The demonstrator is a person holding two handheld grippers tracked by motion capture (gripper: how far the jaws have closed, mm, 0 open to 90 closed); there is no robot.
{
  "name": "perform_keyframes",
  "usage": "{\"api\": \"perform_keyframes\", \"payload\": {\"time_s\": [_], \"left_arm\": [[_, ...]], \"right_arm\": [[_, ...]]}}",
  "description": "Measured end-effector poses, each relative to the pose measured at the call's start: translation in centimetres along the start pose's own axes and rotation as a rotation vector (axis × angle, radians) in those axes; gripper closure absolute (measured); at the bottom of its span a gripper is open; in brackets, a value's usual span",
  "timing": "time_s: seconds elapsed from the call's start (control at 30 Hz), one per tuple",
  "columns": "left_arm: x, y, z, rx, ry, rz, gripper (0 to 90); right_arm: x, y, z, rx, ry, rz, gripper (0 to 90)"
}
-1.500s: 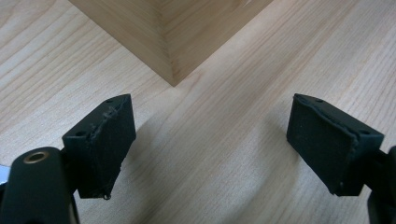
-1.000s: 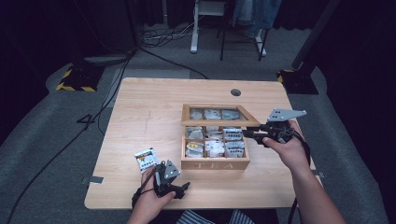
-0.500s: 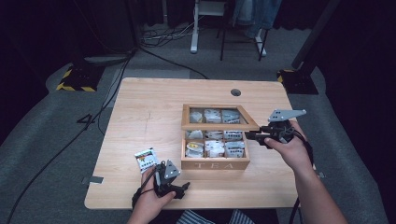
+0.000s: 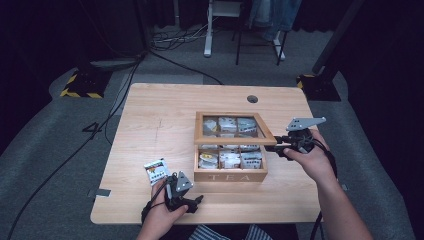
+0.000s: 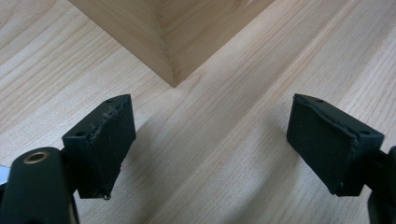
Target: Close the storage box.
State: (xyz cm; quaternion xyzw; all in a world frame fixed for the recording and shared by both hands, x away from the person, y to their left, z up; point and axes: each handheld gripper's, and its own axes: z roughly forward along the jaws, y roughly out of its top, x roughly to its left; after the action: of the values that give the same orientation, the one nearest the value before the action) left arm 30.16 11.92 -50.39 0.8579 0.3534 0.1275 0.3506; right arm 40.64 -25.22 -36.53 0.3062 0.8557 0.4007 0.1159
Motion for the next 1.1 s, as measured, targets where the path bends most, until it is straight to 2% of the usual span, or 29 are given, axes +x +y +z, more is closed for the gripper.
{"api": "perform_keyframes", "payload": {"time_s": [0.4, 0.63, 0.73, 0.97, 1.1], "left_arm": [[0.0, 0.0, 0.0, 0.001, 0.000, 0.001, 16.1], [0.0, 0.0, 0.0, 0.000, 0.000, 0.001, 16.1], [0.0, 0.0, 0.0, 0.000, 0.000, 0.000, 16.1], [0.0, 0.0, 0.0, 0.001, 0.000, 0.001, 16.1], [0.0, 0.0, 0.0, 0.000, 0.000, 0.001, 16.1]], "right_arm": [[0.4, -0.2, 0.4, 0.069, 0.001, -0.033, 60.2], [0.7, -0.2, 0.4, 0.106, 0.028, -0.048, 59.5], [0.8, -0.2, 0.3, 0.112, 0.058, -0.047, 57.0], [0.9, -0.3, 0.2, 0.171, 0.082, -0.055, 57.0], [1.1, -0.5, 0.5, 0.226, 0.099, -0.065, 56.9]]}}
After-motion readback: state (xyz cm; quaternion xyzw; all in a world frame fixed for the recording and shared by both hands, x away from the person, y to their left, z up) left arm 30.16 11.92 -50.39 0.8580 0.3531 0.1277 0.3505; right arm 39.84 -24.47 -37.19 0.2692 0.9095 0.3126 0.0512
